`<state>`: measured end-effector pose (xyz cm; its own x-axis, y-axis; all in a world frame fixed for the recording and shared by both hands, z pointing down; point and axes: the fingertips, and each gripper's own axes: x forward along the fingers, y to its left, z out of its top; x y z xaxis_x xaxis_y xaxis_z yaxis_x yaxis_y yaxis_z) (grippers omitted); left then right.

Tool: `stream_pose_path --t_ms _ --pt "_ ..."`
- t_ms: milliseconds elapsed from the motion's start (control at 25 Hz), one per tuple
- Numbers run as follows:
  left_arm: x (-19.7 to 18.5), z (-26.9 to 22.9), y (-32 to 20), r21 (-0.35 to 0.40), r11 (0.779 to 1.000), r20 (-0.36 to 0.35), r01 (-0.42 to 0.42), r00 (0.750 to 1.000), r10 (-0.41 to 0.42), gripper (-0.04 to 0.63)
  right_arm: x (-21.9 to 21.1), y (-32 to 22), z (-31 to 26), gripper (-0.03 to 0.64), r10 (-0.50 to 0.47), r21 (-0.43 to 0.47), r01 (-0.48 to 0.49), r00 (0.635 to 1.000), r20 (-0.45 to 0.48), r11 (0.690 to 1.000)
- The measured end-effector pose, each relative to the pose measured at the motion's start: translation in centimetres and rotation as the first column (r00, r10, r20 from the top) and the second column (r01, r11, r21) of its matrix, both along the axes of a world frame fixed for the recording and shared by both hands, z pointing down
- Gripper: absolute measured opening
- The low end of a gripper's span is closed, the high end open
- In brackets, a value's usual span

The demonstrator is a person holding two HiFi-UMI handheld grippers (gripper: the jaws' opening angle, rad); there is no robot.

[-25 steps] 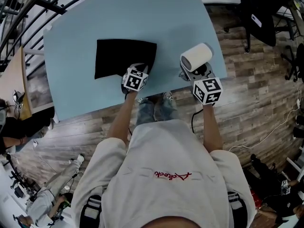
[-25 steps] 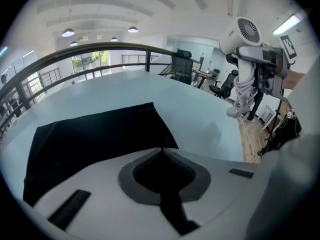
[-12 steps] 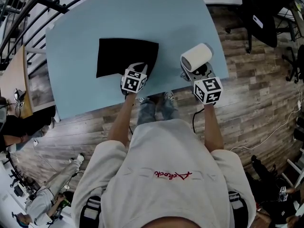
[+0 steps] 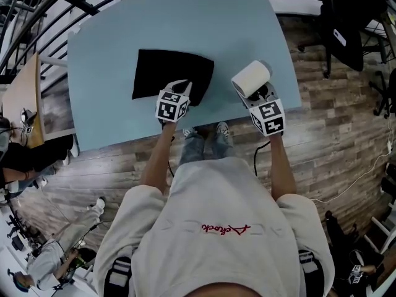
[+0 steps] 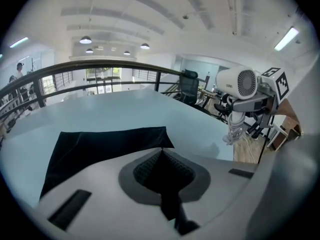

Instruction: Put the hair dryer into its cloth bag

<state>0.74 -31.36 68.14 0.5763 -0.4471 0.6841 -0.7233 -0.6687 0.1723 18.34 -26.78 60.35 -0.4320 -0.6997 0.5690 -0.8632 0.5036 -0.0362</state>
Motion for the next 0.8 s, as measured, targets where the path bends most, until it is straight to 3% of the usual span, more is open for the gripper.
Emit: stream_pose_path --t_ms 240,360,520,800 --pt "-0.6 -1.7 -0.7 0.019 0.999 -0.04 0.029 0.999 -0.028 0.009 -2.4 -0.3 1.8 0.242 -0.109 -0.076 0.101 0.989 -0.098 0.992" --pt "-1.2 -2.3 -0.9 0.026 0.999 -0.058 0.041 0.998 -0.039 0.009 -4.0 -0.3 3.0 0.242 -0.206 -0.128 0.185 0.962 -0.179 0.974" --pt "-2.1 -2.6 -0.7 0.02 0.999 -0.075 0.048 0.996 -0.046 0.009 -6.5 -0.5 4.5 0.242 -0.344 -0.175 0.303 0.89 -0.298 0.937" --pt "-2.3 -2.4 -0.5 0.01 0.999 -0.097 0.043 0.994 -0.042 0.009 -9.2 0.0 7.9 0.242 -0.525 -0.305 0.431 0.75 -0.401 0.849"
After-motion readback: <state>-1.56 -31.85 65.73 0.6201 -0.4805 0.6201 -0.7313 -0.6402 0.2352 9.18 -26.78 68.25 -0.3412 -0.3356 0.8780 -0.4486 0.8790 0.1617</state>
